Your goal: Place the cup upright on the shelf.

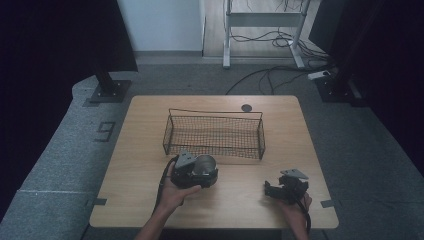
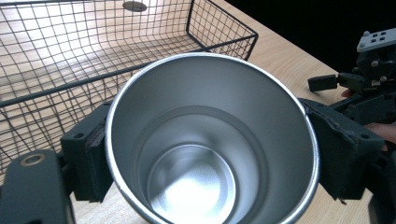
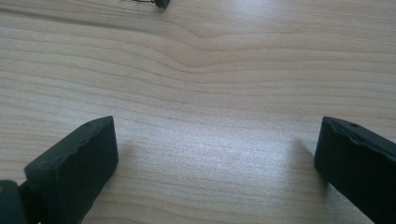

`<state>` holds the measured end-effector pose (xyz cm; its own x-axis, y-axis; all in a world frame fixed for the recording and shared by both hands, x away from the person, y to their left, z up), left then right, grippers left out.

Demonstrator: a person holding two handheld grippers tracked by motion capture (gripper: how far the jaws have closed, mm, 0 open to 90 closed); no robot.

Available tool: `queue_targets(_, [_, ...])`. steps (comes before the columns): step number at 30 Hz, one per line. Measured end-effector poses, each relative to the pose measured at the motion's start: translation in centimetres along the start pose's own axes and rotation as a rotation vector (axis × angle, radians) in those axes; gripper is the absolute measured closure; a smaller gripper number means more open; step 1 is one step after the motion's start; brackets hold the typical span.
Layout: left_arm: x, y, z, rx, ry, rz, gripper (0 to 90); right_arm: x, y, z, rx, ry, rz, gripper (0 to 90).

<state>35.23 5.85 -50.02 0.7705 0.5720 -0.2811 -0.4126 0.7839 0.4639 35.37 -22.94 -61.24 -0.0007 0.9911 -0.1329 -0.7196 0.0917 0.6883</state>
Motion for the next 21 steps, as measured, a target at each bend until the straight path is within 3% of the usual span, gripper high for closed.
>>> queue_targets(21, [1.0, 1.2, 1.2, -0.022, 0.009, 0.018, 14.7, 0.0, 0.0, 0.0, 0.000, -0.001, 0.000, 0.0])
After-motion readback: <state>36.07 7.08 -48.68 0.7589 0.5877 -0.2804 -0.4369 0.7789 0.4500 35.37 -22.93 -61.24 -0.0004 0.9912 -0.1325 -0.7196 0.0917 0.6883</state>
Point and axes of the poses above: each handheld gripper's, and its own axes: y roughly backward along the jaws, z roughly out of its top, x roughly to its left, the point moved 8 cm from there along -y, roughly forward along the jaws, and after that the axes turned 12 degrees about -z, right-handed, at the moved point
